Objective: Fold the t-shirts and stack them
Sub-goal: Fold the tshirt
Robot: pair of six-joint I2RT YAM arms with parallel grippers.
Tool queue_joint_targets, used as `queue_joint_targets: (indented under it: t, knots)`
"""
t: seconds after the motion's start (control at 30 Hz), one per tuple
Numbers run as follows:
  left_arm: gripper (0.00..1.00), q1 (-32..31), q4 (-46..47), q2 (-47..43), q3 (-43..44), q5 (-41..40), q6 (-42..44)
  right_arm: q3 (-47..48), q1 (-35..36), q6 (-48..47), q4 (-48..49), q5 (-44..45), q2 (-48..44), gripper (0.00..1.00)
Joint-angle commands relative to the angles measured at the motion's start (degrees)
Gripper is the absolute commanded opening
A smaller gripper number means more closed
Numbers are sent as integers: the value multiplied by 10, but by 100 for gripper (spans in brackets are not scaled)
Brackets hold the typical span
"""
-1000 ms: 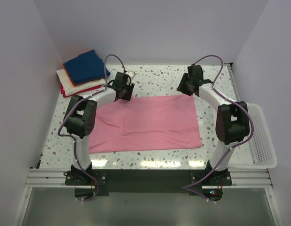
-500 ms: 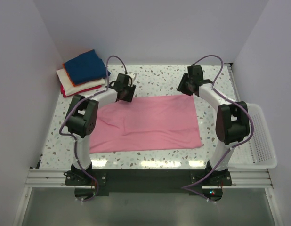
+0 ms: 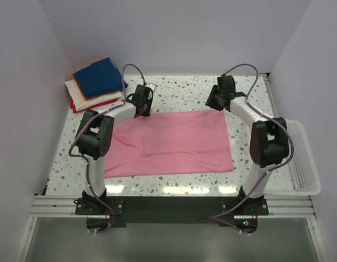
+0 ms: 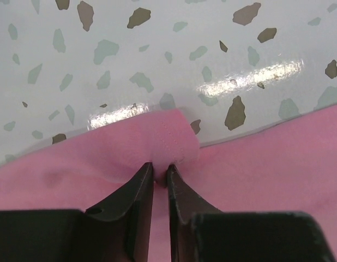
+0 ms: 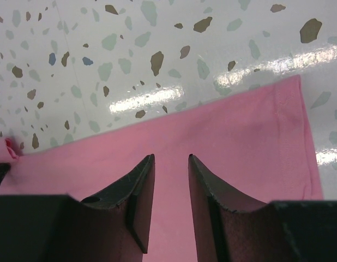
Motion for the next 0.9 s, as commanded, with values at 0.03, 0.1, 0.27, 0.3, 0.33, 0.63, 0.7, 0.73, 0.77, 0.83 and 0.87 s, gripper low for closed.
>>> queue_joint_targets:
  t: [0.03, 0.1, 0.27, 0.3, 0.33, 0.63, 0.7, 0.73, 0.77, 0.83, 0.87]
  knots:
    - [19, -4, 42, -44, -9, -16, -23, -3, 4, -9, 18, 4, -32, 34]
    - [17, -4, 64, -68, -30, -20, -34, -3, 4, -8, 21, 1, -31, 33]
    - [13, -4, 93, -110, -76, -17, -71, -4, 18, -16, 32, -15, -32, 32]
    - [13, -5, 98, -118, -87, -16, -78, -4, 21, -19, 35, -18, -31, 32]
    - [12, -6, 108, -134, -98, -16, -86, -4, 24, -20, 41, -19, -32, 32]
    - [12, -17, 213, -206, -265, 4, -215, -17, 74, -48, 83, -59, -22, 33]
    - [12, -22, 244, -220, -310, 3, -235, -18, 89, -56, 95, -68, -17, 33]
    - [12, -27, 255, -224, -325, 2, -245, -16, 94, -59, 97, -72, -15, 33]
    - [12, -28, 279, -229, -354, 2, -263, -12, 100, -67, 100, -83, -7, 33]
    - [13, -34, 298, -240, -377, 1, -277, 3, 120, -75, 104, -92, 3, 34]
    - [13, -36, 311, -244, -396, -3, -288, 10, 127, -83, 105, -99, 17, 35]
